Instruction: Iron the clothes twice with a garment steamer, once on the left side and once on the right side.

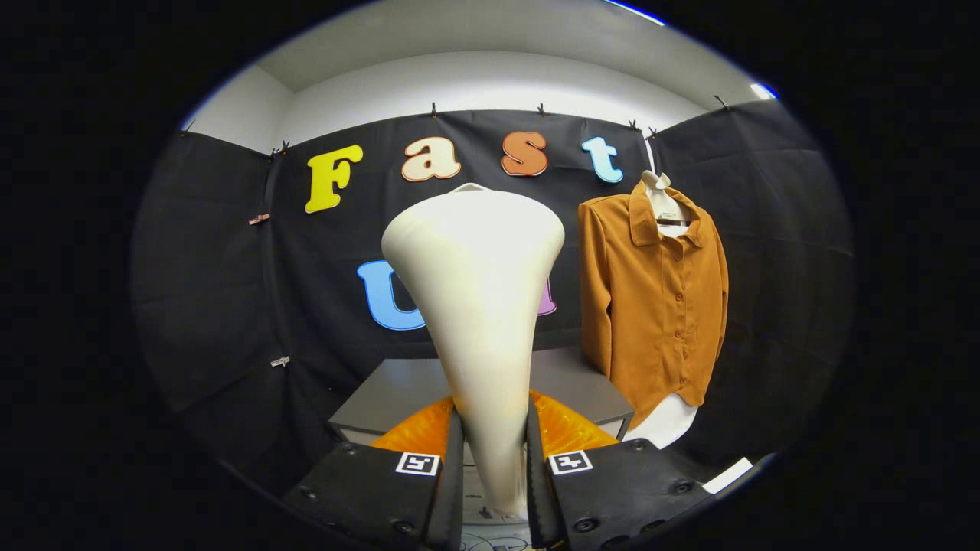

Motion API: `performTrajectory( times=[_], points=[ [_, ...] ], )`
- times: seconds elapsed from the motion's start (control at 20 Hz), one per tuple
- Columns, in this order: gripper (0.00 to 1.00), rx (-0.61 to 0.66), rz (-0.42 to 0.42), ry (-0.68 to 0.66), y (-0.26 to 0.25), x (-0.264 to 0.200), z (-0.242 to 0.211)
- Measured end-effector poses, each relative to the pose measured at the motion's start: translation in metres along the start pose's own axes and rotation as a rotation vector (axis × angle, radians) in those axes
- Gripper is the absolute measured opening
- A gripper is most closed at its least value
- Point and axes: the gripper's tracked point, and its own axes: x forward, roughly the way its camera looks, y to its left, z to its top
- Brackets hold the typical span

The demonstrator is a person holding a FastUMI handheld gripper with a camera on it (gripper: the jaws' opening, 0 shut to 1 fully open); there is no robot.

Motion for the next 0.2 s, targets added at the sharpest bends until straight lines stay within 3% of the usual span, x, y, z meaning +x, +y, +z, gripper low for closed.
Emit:
performTrajectory(
  times=[0.2],
  points=[
    [0.37,-0.003,-0.006,-0.008,-0.0009,0.0002,0.0035]
  ],
)
